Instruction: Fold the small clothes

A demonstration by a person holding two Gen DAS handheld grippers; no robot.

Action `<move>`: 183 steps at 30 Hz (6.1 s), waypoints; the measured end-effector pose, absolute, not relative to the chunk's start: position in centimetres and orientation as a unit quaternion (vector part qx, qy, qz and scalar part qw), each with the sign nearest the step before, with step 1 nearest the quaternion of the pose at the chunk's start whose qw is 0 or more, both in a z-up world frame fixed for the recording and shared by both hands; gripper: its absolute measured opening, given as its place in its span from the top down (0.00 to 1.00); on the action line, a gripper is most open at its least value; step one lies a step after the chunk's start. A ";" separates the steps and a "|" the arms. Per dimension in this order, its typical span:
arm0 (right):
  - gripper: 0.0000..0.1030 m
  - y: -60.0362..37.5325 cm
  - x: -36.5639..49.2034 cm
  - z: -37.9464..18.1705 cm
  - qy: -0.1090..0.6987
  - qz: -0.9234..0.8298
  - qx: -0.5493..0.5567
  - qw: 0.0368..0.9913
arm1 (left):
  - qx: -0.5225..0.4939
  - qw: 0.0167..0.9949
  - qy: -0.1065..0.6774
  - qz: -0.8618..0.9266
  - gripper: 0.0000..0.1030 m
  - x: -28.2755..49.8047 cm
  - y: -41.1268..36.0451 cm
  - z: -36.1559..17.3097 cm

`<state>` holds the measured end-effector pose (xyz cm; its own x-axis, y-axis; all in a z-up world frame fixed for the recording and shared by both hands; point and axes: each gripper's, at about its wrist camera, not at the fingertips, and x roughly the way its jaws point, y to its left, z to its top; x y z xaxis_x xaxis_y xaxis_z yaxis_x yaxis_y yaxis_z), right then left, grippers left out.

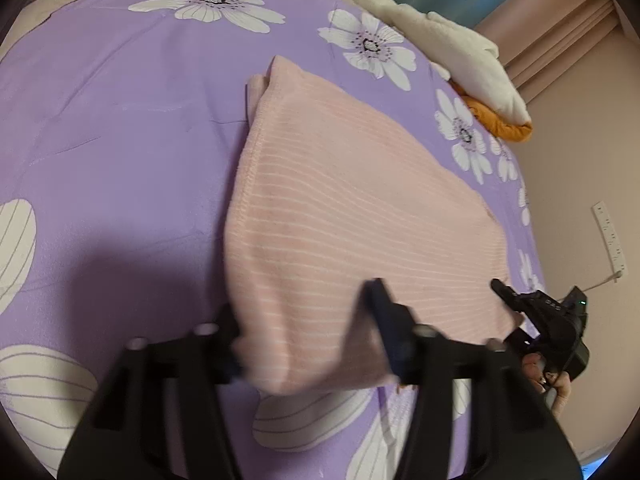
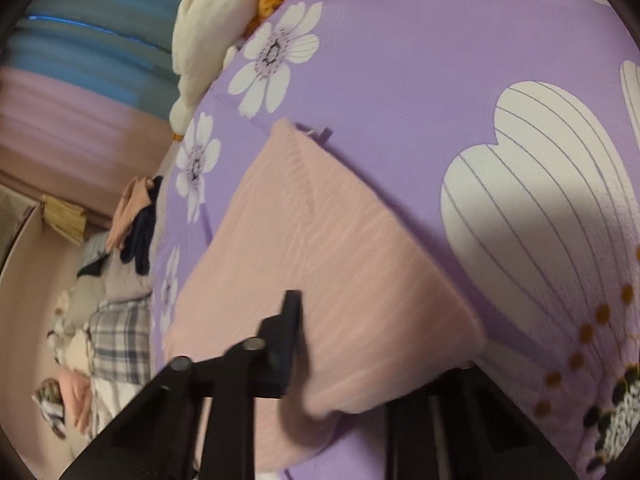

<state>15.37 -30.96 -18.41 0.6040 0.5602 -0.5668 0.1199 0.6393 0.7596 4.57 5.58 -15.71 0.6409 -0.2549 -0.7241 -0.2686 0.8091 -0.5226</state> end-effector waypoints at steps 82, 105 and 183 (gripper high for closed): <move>0.46 -21.7 5.5 -9.1 0.409 0.304 0.110 0.853 | -0.250 0.845 0.466 -0.085 0.44 3.4 -1.4 -10.1; 0.46 -24.6 8.1 -12.7 0.461 0.204 0.126 0.854 | -0.194 0.878 0.430 -0.078 0.86 4.1 -2.8 -9.4; 0.75 -22.4 12.7 -4.3 0.322 0.296 0.060 0.897 | -0.173 0.923 0.326 -0.111 0.71 9.4 -4.7 -5.6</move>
